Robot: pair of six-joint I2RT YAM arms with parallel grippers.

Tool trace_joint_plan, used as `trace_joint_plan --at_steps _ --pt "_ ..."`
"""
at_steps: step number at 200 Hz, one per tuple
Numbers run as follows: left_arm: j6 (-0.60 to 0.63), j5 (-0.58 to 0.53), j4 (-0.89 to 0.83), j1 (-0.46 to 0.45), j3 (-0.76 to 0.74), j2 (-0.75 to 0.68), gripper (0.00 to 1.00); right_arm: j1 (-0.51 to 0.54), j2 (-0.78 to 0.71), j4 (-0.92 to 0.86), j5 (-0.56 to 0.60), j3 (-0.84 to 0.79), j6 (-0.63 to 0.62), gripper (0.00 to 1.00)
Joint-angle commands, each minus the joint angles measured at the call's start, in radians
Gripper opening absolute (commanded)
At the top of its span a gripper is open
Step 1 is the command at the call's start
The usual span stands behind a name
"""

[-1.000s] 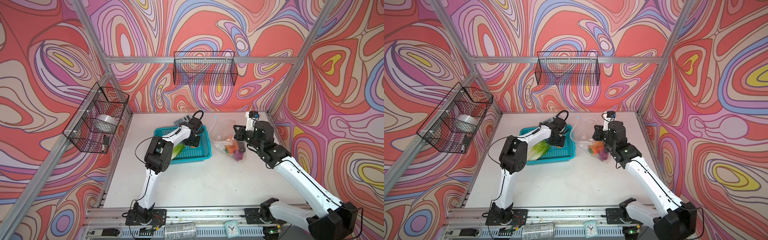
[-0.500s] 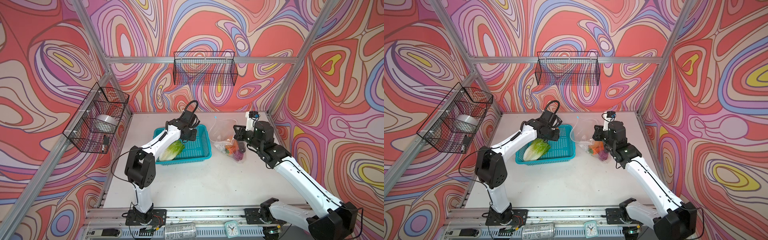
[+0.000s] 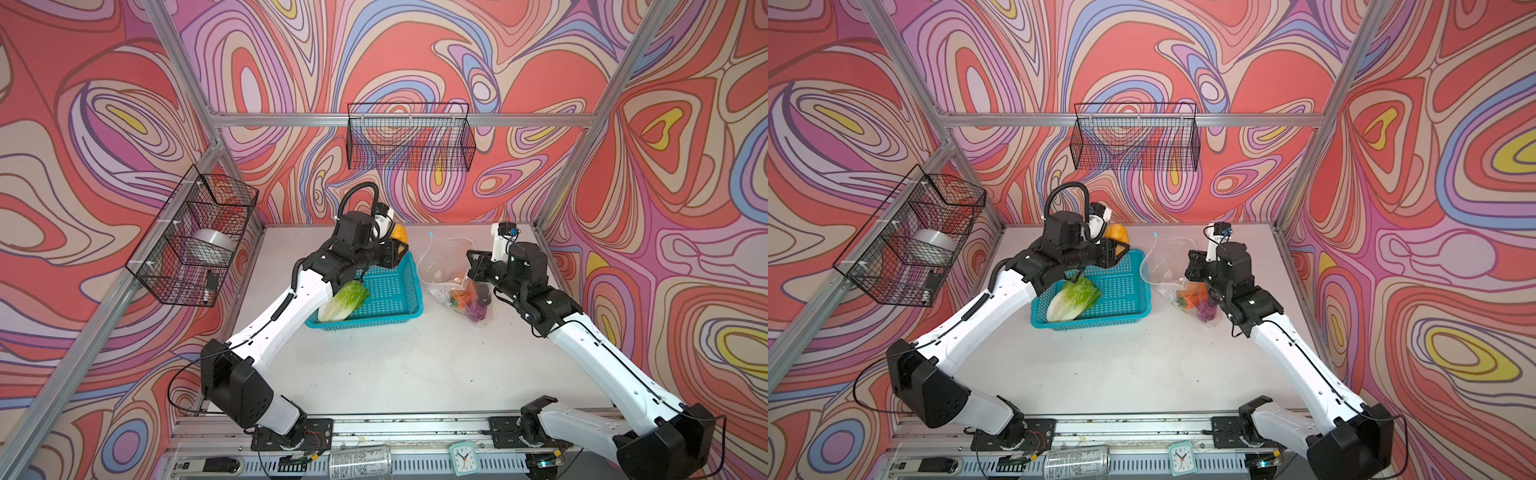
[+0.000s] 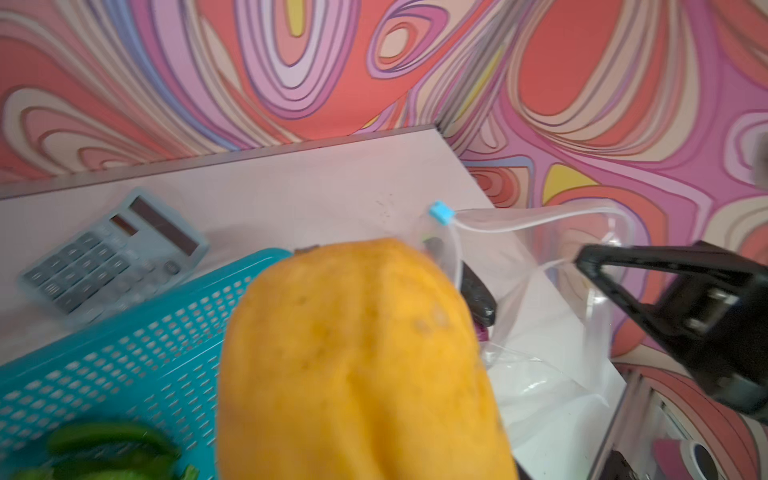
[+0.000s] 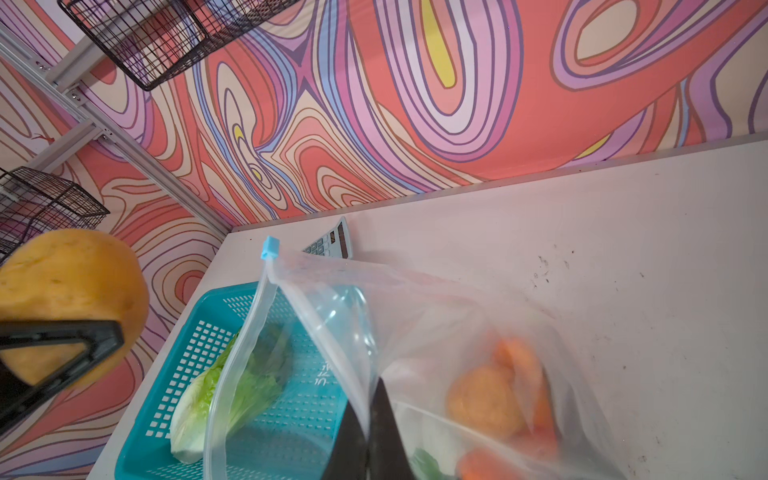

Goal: Place the food in the zip-top bag and seal the zipper
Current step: 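Lower the round roll into the bag and open the left gripper, then move the left gripper over the basket and close on the lettuce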

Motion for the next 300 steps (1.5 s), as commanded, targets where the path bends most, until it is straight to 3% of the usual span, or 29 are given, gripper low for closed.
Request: trace_joint_plan --at_steps 1,82,111,147,184,280,294,300 --pt "0.066 0.124 0.100 -0.050 0.051 0.032 0.36 -0.003 -0.009 0.019 -0.002 -0.013 0.007 0.00" --pt "0.163 0.073 -0.101 -0.139 0.294 0.312 0.35 -0.004 -0.013 0.022 -0.004 -0.013 0.006 0.00" --pt "0.233 -0.016 -0.211 -0.163 0.394 0.402 0.35 -0.004 -0.014 0.024 -0.001 -0.014 0.006 0.00" --pt "0.255 -0.087 -0.312 -0.169 0.483 0.477 0.46 -0.004 -0.009 0.023 0.000 -0.017 0.002 0.00" --pt "0.259 -0.098 -0.312 -0.173 0.468 0.458 0.76 -0.004 -0.008 0.023 0.001 -0.016 0.002 0.00" --pt "0.263 -0.181 -0.292 -0.175 0.418 0.356 0.81 -0.005 -0.016 0.013 0.004 -0.014 0.006 0.00" --pt "0.269 -0.215 -0.290 -0.175 0.404 0.314 0.85 -0.004 -0.017 0.015 0.004 -0.016 0.007 0.00" --pt "0.272 -0.230 -0.289 -0.174 0.396 0.294 0.91 -0.004 -0.017 0.015 0.004 -0.016 0.006 0.00"
